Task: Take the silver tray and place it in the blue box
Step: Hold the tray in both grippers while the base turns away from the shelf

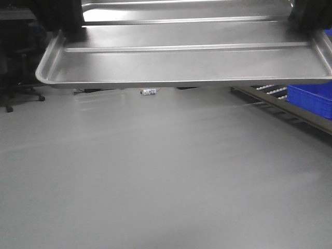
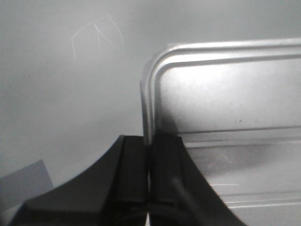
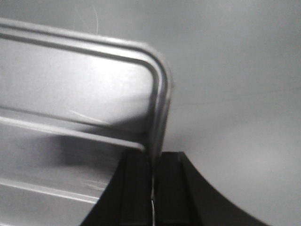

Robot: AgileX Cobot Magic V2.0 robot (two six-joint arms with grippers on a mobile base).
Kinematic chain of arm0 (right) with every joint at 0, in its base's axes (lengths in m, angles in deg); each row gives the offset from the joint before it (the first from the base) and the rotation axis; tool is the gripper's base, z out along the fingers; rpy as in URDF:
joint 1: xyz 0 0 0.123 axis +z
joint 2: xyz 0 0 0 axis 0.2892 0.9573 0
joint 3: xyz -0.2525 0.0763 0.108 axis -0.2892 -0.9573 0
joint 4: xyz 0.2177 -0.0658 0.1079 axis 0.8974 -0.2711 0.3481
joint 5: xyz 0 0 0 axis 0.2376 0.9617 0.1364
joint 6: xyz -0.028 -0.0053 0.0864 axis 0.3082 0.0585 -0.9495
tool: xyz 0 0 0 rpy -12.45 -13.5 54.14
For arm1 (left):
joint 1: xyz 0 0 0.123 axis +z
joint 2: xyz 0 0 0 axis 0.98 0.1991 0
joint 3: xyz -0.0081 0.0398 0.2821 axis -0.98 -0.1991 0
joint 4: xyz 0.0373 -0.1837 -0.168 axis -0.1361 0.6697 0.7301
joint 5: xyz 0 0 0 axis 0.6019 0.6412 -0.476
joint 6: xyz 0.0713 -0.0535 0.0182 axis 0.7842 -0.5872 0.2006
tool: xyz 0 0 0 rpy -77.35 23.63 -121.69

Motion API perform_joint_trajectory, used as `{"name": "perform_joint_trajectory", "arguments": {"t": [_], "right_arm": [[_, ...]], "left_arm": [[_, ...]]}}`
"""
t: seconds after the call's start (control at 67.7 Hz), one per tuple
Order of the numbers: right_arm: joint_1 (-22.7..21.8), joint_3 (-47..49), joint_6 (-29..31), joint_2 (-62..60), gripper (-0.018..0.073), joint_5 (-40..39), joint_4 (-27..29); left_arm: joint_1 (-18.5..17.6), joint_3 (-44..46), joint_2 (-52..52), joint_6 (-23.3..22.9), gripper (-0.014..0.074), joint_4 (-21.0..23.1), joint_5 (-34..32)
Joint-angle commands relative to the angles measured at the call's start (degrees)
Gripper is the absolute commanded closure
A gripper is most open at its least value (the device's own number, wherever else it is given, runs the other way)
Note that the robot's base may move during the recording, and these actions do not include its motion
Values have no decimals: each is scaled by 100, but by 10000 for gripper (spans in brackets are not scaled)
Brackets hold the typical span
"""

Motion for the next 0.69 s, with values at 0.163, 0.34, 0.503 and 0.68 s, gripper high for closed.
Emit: {"name": "perform_joint_trajectory", "arguments": {"t": [0.163,0.34,0.503,0.68], "right_arm": [[-9,220,131,-146,502,-120,-381],[-9,220,131,-146,502,-120,-381],[-9,220,131,-146,502,-120,-381],[-9,220,131,-146,502,-120,-381]], "left_arm": [[-33,177,-192,164,701,-323,398],[-33,177,-192,164,701,-323,398],[-33,177,-192,164,701,-323,398],[-33,177,-192,164,701,-323,398]]}}
